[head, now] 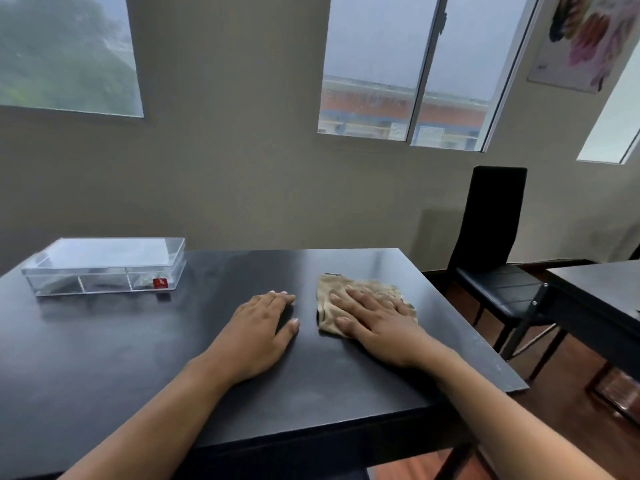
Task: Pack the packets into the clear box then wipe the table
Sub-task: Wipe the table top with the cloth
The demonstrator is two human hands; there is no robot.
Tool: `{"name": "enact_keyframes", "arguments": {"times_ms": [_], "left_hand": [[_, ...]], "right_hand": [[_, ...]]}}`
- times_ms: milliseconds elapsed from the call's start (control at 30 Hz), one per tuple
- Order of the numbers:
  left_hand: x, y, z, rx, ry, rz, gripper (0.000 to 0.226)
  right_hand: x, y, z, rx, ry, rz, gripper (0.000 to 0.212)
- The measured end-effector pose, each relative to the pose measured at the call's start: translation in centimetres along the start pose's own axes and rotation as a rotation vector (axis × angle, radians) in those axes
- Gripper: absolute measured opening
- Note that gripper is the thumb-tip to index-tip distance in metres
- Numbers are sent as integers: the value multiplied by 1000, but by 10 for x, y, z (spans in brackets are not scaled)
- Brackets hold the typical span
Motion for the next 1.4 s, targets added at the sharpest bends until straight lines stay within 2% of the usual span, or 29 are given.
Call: {"name": "enact_keyframes", "arguments": {"times_ms": [200,267,333,467,567,700,800,900,967,1100,1167,1267,1400], "left_hand": [[20,-4,0,-6,111,61,53],[40,1,6,-32,188,81,53],[61,11,16,-58,250,72,53],[105,35,34,-86,333,85,53],[122,44,42,-76,343,82,49],[115,44,44,-75,333,18,44],[111,42,44,-64,327,-12,44],[112,42,46,-53,335,12,45],[114,44,46,-57,350,24,43],[113,45,46,-56,354,28,43],[113,45,44,-50,344,16,43],[114,42,39,-2,316,35,48],[116,37,38,68,323,60,53]], "right_hand": [[93,-1,-95,141,302,40,53],[117,1,-110,167,338,196,51],[130,1,-106,162,335,327,50],[140,-5,-68,166,375,316,77],[137,-7,-58,153,409,259,73],[118,-2,-86,116,336,130,58],[97,7,-125,79,117,25,54],[91,9,-151,-14,-30,102,50],[104,4,-141,-24,-11,93,49],[128,-6,-86,79,237,151,51],[125,-6,-67,103,283,116,55],[111,-2,-66,103,240,13,59],[84,8,-105,64,36,4,55]]}}
Point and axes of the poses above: each hand's wrist, its own z-axis towards the middle knuckle, its own y-axis out of the palm, x = y × z, the point moved 3 cm from there along z, towards the middle knuckle, and after that the axes turned 5 degrees about -x, right-handed, at the moved point
